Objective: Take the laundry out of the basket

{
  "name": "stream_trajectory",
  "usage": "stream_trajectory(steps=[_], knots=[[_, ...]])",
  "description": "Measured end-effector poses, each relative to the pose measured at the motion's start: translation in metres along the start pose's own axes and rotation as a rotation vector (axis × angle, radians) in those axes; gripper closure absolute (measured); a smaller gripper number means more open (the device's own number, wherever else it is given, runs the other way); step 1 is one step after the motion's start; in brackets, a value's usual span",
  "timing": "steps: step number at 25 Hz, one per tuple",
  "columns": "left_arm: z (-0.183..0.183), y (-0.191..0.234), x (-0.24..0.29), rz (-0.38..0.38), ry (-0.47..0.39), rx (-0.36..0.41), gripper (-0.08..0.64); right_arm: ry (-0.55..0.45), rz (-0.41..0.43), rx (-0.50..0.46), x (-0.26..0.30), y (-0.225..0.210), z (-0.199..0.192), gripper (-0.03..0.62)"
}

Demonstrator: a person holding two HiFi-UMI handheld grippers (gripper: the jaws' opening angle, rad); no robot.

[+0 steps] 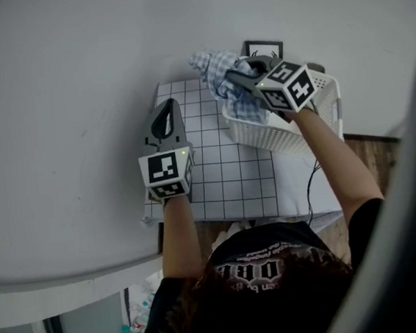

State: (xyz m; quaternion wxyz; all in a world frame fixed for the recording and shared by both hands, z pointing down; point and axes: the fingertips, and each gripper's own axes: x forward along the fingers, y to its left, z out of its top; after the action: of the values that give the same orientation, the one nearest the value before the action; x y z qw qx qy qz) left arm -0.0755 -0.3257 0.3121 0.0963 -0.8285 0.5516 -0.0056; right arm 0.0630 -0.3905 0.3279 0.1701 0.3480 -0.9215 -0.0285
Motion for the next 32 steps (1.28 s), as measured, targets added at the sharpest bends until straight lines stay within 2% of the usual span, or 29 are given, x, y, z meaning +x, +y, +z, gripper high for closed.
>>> stream_trajectory(steps=[10, 23, 32], knots=[[0.000, 0.032, -0.038, 0.050, 0.006, 0.013, 0.560, -0.015, 0.055, -0.016, 0.028, 0.045, 0.019, 0.503], [-0.004, 0.070, -0.091, 0.127, 0.021, 0.024, 0.558, -0.061, 0.176, -0.042, 0.067, 0.126, 0.048, 0.505], [-0.011, 0.099, -0.132, 0.201, 0.056, 0.029, 0.558, -0.071, 0.251, -0.038, 0.093, 0.174, 0.055, 0.505]])
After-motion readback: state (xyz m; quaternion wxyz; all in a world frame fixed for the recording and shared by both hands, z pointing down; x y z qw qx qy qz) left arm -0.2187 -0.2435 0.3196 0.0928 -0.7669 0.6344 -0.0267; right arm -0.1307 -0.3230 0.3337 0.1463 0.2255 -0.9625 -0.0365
